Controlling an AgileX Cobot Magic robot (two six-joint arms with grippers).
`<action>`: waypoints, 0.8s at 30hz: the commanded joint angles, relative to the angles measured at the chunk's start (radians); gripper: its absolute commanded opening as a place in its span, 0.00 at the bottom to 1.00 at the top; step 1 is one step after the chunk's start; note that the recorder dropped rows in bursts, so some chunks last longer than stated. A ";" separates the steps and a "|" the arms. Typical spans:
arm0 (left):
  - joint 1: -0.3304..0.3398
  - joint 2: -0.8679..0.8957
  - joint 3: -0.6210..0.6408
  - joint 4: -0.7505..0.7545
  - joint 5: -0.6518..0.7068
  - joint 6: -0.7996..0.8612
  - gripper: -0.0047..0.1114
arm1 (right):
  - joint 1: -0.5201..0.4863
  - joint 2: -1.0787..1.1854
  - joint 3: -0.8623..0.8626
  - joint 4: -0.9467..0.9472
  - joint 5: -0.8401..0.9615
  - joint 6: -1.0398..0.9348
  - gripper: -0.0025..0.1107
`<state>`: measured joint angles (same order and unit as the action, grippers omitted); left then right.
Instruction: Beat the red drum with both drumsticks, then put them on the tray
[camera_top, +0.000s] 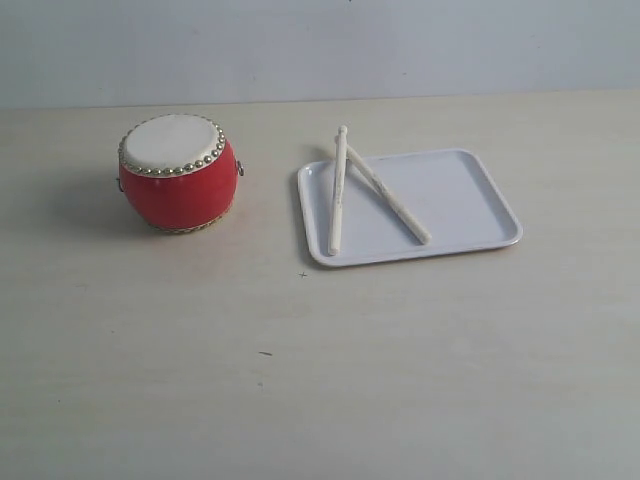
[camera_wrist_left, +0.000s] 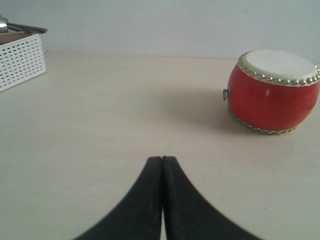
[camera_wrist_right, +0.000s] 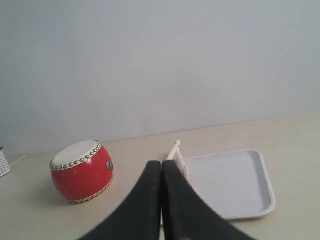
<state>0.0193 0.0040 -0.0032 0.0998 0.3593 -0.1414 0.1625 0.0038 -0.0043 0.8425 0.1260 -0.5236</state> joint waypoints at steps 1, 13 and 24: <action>-0.020 -0.004 0.003 -0.008 -0.003 0.005 0.04 | 0.000 -0.004 0.004 -0.006 0.006 -0.007 0.02; -0.237 -0.004 0.003 -0.016 -0.001 -0.037 0.04 | 0.000 -0.004 0.004 -0.004 0.006 -0.007 0.02; 0.000 -0.004 0.003 -0.016 0.001 -0.045 0.04 | 0.000 -0.004 0.004 -0.004 0.006 -0.007 0.02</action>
<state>-0.0393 0.0040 -0.0032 0.0930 0.3649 -0.1756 0.1625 0.0038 -0.0043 0.8425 0.1260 -0.5244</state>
